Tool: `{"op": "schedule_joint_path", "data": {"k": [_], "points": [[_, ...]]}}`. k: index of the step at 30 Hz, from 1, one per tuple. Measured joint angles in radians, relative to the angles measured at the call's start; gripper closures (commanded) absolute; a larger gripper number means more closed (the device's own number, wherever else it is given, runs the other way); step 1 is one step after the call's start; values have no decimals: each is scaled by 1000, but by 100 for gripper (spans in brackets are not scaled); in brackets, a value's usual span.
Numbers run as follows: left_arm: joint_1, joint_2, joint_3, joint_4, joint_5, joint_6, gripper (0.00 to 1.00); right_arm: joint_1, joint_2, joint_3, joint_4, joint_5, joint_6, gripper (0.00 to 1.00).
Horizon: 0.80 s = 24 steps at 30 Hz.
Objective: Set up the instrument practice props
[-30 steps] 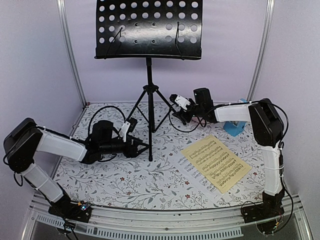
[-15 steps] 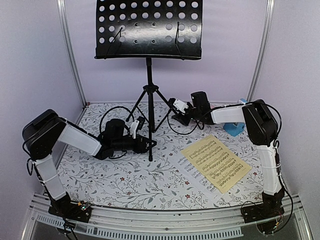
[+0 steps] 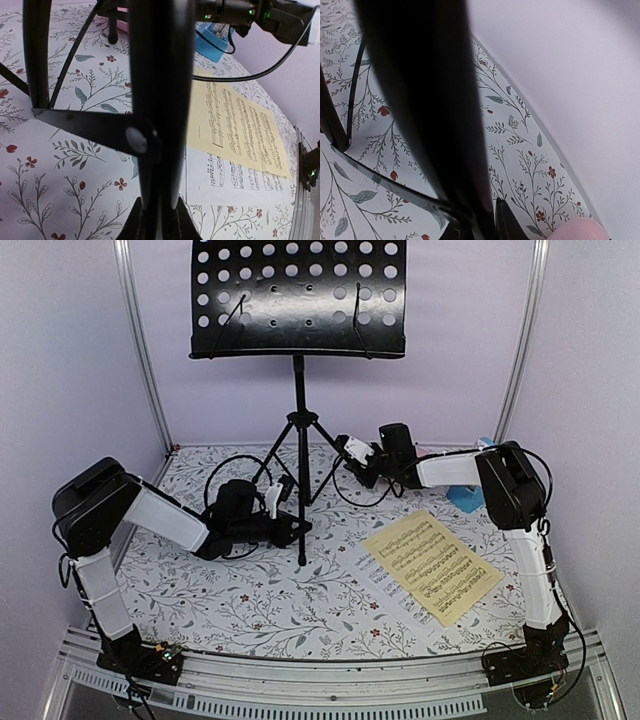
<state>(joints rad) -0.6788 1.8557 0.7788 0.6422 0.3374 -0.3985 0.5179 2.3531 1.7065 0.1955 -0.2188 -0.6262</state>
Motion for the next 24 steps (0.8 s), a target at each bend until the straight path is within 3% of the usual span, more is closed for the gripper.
{"op": "schedule_joint_path", "data": {"k": [4, 14, 24], "points": [[-4, -56, -45, -13, -20, -9, 100, 11, 3, 0, 13, 5, -56, 100], [-18, -155, -158, -13, -68, -14, 100, 44, -7, -24, 31, 6, -60, 100], [-71, -158, -230, 75, -93, -61, 100, 50, -111, -200, 80, 71, -87, 100]]}}
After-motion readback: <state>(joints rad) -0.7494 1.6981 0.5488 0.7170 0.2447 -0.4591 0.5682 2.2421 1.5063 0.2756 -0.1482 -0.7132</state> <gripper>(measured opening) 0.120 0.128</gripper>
